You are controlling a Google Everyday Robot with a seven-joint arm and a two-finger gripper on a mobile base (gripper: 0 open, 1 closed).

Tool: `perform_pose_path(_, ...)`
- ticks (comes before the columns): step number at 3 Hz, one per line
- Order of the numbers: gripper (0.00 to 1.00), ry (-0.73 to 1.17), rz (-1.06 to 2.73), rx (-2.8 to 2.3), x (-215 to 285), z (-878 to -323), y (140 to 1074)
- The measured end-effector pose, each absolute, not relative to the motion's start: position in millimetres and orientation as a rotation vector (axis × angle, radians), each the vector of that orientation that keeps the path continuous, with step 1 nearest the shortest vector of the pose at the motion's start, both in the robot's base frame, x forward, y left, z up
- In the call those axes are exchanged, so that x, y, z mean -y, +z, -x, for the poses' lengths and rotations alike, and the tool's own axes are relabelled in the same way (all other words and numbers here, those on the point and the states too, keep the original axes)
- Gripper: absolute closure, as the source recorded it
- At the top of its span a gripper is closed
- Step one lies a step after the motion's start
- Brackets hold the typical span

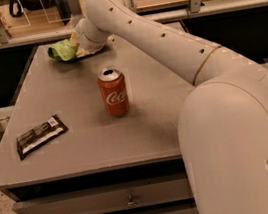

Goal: Move green rice chip bag near coke can

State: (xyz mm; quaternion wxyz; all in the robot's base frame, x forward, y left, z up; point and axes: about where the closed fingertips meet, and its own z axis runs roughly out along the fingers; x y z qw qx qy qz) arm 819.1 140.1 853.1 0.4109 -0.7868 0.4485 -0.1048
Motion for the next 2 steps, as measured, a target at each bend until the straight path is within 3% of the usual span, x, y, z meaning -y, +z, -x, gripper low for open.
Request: perform_pose_path(2, 1.00, -0.257, 1.948, -1.208, -91, -802, 848)
